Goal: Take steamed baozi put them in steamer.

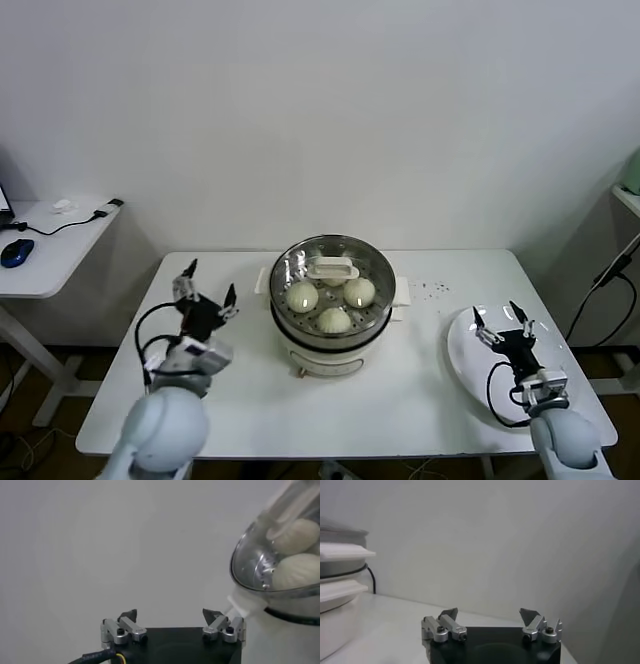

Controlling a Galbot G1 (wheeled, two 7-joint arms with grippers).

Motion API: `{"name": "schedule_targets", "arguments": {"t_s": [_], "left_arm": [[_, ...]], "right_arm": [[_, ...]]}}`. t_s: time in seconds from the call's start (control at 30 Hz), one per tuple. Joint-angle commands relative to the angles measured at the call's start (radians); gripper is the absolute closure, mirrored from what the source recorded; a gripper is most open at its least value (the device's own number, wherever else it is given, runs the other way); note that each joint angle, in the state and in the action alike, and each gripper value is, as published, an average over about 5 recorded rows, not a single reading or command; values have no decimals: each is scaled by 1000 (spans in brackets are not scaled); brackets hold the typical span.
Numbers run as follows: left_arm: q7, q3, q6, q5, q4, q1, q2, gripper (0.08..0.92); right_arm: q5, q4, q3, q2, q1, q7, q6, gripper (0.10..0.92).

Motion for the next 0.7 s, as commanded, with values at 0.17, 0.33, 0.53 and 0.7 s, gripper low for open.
{"name": "schedule_targets", "arguments": {"t_s": [0.17,0.33,0.53,0.7], "left_arm": [[-92,-400,-563,-666,35,318,-210,177],[-83,-382,-580,-649,63,326,-235,177],[-68,-361,-583,-620,53,330,-229,177],[-60,-357,-587,-617,50,340,-230,177]], "right_arm": [[-6,110,13,41,-63,-8,-42,203],[34,146,26,59,-99,-25,-59,203],[64,152,39,67,-109,-34,-54,203],[76,158,47,68,-113,-40,-48,203]]}}
